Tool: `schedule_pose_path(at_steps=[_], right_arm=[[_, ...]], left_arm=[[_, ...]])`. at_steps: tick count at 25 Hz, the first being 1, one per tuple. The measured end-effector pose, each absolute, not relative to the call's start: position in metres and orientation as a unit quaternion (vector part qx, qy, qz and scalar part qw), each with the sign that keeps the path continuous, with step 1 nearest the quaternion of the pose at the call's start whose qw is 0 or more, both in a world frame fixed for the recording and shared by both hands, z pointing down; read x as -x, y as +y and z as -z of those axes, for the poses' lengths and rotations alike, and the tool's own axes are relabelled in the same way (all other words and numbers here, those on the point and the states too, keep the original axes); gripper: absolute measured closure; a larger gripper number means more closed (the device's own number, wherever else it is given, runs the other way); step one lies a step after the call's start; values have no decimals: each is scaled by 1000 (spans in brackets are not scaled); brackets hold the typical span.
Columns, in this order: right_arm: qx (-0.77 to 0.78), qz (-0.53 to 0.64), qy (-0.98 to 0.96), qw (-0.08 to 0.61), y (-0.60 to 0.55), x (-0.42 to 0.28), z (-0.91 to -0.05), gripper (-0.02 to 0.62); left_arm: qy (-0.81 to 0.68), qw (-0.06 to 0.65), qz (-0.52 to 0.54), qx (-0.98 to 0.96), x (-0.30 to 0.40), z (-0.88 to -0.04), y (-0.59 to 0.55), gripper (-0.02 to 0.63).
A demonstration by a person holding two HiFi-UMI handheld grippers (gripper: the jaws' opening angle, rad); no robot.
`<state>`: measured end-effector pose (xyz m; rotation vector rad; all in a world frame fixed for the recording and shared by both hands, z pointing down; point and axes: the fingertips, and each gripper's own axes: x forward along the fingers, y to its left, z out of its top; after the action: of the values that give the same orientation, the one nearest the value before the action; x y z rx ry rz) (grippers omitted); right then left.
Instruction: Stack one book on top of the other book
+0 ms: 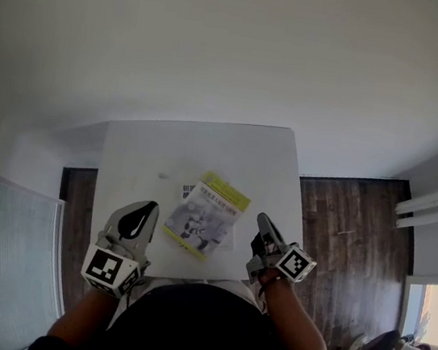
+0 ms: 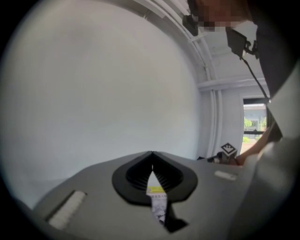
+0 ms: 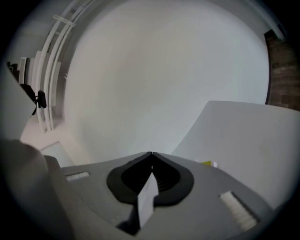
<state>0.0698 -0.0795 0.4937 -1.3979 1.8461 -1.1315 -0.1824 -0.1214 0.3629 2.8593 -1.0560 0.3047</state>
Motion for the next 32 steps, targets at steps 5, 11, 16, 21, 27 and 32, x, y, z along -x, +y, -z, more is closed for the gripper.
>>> schedule_pose_path(at_steps=[5,11,16,21,27,32], right_arm=[[541,374,721,218,-85,-77,-488,592],[562,317,750,143,-90,-73,-474,592],[576,254,775,59,-90,-66,-472,592],[577,237,781,20,-89,-64,-472,592],[584,241,775,15,-87,-69,-476,594],[589,234,773,13,-83,-64,-474,594]], left_arm=[[-340,46,-110,-933,178,-370,-120,600],[-343,49,-105,-932,176,-372,-121,600],[-347,53,-102,-931,174,-376,-121,600],[-347,70,-106,-929,173,-381,-119,600],[-343,65,-98,-932,170,-379,-117,600],[-328,73,-134,-932,172,-384,-111,600]])
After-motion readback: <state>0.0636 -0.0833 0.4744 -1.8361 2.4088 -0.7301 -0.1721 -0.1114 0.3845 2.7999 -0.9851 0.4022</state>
